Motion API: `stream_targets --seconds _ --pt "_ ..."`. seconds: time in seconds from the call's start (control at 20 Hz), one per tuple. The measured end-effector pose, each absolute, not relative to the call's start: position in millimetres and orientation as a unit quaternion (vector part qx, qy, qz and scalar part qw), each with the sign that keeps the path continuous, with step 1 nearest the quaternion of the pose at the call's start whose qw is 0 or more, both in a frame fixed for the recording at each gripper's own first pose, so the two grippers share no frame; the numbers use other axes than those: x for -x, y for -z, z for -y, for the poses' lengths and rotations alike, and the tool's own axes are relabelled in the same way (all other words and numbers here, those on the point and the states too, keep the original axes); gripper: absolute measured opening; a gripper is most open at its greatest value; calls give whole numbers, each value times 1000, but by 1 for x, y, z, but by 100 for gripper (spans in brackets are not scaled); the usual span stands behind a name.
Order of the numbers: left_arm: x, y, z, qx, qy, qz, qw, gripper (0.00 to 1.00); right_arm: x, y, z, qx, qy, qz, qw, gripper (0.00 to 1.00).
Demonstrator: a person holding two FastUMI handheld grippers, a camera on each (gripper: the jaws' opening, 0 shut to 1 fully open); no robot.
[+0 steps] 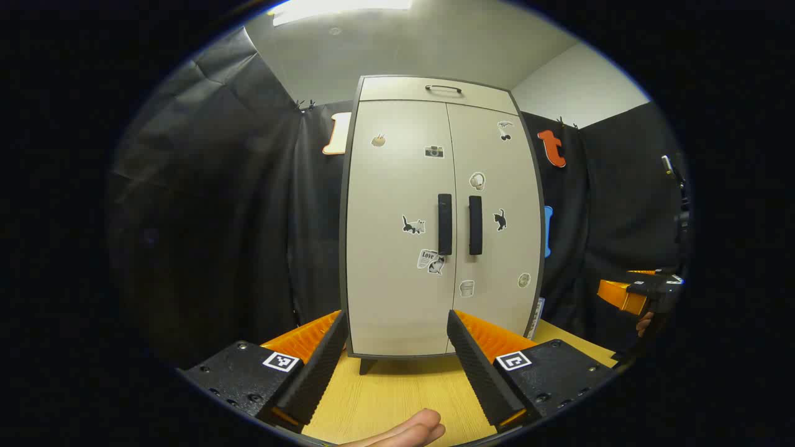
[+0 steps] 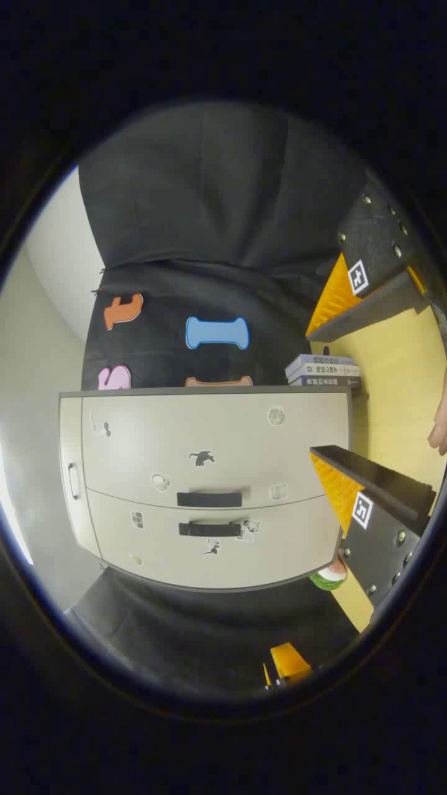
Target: Open the right door of the double-door shoe cabinet with the right hand, and open the left door with the left hand.
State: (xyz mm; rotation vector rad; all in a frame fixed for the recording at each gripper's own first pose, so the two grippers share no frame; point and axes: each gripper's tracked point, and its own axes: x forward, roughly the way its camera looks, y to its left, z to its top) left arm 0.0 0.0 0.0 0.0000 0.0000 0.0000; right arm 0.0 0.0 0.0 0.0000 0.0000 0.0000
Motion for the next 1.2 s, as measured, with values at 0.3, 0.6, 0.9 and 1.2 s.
stream_targets --seconds 0.3,0.6,0.9,1.2 --pt "-4 2 -1 -2 -4 -2 1000 99 -1 5 -5 3 -4 -3 1000 99" --pt "-7 8 -5 0 -1 -5 1000 99 -8 10 -11 5 -6 -9 1000 99" --pt "-11 14 -7 2 0 -8 1000 99 -21 13 -20 14 -7 -17 1000 99" --pt "-13 24 -13 11 -3 -17 1000 100 -58 -15 -58 4 -47 -18 999 95"
